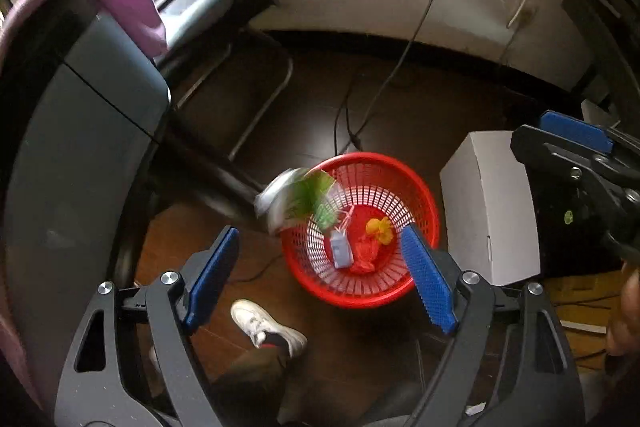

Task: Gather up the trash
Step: 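Carry both items to the red wastebasket and open both tools over it, then swing both tools back toward the table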

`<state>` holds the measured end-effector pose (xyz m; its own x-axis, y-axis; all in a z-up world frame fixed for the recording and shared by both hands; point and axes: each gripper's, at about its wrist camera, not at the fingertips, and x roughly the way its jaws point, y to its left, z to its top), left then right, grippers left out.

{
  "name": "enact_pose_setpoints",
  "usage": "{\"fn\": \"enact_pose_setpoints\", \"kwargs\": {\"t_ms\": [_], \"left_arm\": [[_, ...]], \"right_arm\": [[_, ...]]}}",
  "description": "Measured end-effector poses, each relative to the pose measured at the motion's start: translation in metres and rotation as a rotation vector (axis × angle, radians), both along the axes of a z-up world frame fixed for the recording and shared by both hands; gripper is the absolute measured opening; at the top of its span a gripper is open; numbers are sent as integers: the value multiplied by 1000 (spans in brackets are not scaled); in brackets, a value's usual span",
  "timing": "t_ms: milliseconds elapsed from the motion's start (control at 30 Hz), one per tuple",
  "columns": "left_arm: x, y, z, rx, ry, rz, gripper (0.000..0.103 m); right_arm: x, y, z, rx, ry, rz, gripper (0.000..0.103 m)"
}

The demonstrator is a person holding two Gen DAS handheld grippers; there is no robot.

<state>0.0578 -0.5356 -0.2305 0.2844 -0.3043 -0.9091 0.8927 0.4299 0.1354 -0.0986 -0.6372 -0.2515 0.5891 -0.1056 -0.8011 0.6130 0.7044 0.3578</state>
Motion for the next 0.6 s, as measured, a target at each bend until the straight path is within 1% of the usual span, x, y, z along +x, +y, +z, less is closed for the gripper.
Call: {"fn": "enact_pose_setpoints", "kwargs": {"t_ms": [100,333,467,567,600], "left_arm": [[-3,10,14,-36,-30,1,87],[0,45,54,-126,-53,61,88],[-2,63,80,-177,-94,91,90],[-2,74,96,-206,-133,111,91],[-2,78,99,-212,-142,118,92]], "right_arm": [[1,0,-1,9,-9,3,62],[2,10,12,3,-45,28,62],[2,19,22,-5,-56,50,63],[2,27,32,-13,-73,67,68],[3,30,35,-13,-79,72,71]]}}
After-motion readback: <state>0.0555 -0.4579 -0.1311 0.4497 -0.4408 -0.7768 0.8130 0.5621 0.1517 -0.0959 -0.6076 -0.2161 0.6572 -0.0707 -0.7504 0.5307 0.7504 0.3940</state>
